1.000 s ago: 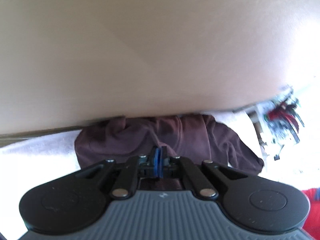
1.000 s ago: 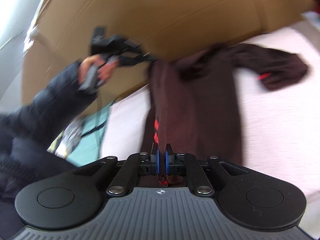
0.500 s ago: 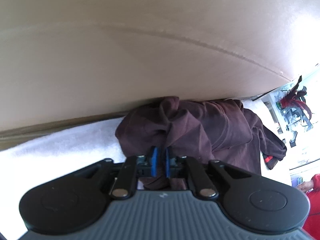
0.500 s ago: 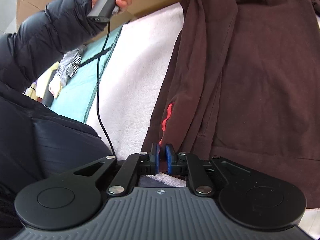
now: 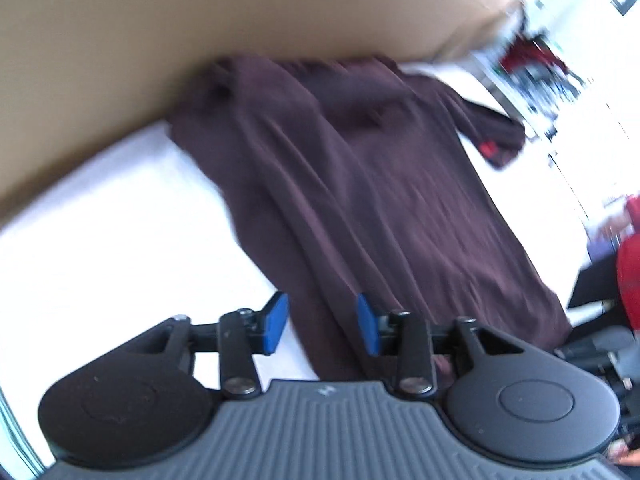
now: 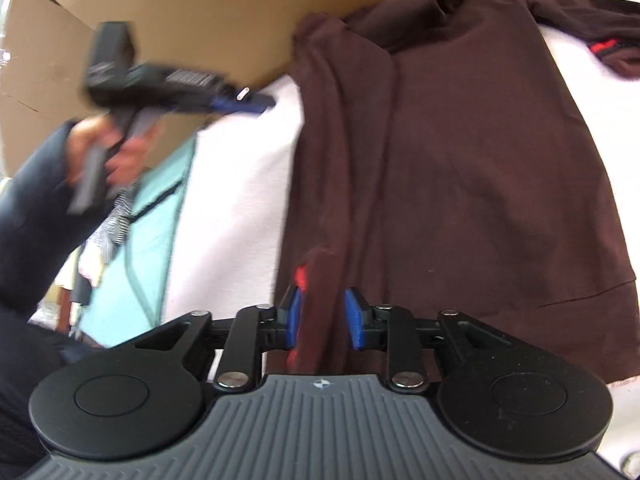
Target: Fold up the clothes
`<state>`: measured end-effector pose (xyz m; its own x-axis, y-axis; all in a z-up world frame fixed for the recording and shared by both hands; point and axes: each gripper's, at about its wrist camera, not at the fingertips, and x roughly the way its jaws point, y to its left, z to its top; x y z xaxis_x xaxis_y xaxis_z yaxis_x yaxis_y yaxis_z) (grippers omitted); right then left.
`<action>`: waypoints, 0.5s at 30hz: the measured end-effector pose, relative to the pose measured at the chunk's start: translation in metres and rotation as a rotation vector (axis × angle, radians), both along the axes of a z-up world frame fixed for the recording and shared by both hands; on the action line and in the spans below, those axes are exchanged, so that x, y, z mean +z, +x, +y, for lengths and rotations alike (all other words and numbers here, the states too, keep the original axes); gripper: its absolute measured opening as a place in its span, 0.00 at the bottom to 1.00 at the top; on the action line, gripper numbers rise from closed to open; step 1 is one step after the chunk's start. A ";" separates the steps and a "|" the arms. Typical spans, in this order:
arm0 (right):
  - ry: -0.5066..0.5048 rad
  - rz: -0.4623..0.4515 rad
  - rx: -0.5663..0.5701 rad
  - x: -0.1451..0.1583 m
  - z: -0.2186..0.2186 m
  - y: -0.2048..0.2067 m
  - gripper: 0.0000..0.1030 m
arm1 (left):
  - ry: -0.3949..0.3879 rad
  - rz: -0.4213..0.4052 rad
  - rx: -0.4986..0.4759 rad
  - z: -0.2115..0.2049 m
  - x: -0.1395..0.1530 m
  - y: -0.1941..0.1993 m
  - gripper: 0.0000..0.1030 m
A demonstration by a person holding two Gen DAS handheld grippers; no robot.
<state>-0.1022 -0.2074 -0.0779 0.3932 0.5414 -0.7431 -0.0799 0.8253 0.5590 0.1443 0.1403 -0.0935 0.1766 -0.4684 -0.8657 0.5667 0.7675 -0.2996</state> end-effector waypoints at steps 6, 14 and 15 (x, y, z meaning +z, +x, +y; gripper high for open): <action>0.049 0.002 0.039 -0.012 0.017 0.015 0.20 | 0.055 -0.018 0.002 0.003 -0.011 -0.025 0.53; 0.053 0.048 0.159 -0.027 0.061 0.010 0.22 | 0.073 -0.075 -0.043 0.010 -0.006 -0.041 0.57; 0.067 0.044 0.136 -0.023 0.056 0.007 0.22 | 0.074 -0.076 -0.065 0.007 -0.008 -0.045 0.57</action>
